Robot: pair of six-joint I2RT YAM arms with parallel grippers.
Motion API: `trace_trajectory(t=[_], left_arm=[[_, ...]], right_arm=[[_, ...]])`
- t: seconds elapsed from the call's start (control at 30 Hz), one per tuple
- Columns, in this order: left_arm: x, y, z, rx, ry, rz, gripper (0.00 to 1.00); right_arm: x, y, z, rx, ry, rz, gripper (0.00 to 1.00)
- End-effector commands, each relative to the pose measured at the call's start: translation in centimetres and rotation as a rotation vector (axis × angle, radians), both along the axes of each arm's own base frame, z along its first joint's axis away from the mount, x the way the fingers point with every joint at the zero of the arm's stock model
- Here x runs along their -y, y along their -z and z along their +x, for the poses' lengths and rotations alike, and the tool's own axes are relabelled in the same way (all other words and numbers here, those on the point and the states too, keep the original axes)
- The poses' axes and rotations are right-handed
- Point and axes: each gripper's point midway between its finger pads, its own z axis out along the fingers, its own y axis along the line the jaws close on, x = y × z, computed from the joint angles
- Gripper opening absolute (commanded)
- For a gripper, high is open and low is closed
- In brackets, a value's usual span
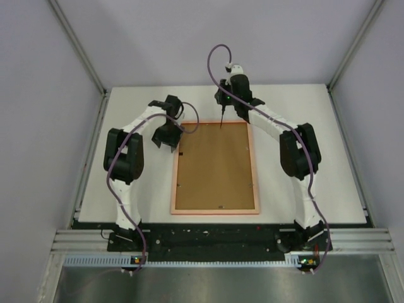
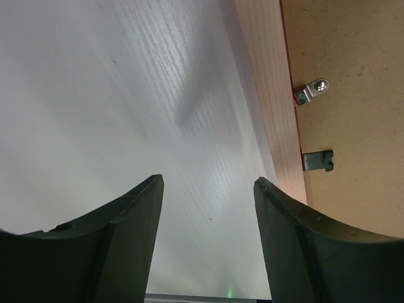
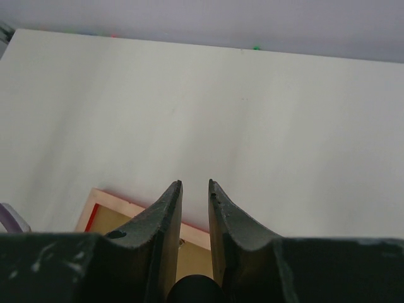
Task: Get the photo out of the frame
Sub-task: Adjust the photo frame at the center of the board, then release the photo frame item from the photo frame.
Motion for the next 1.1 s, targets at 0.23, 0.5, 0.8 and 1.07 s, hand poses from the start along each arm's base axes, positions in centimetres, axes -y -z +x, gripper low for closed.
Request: trace_trajectory(t=[0.23, 0.5, 0.8, 1.07], left_arm=[[3.9, -2.6, 1.2, 0.037, 0.026, -0.207, 0.67], [4.8, -1.5, 0.4, -0.013, 0.026, -0.254, 0.67], [4.2, 0.5, 1.5, -0.030, 0.007, -0.222, 0.63], [4.2, 0.6, 2.6, -0.012, 0.004, -0.228, 0.56]], right_arm=[[-1.7, -7.2, 1.7, 0.180, -0.025, 0.067, 0.00], [-0.9, -8.2, 1.6, 0.189, -0.015, 0.060, 0.00], [-1.1, -9.4, 1.3, 0.199, -0.038, 0.070, 0.00], [-2.3, -8.2, 2.5, 0.201, -0.059, 0.101, 0.00]])
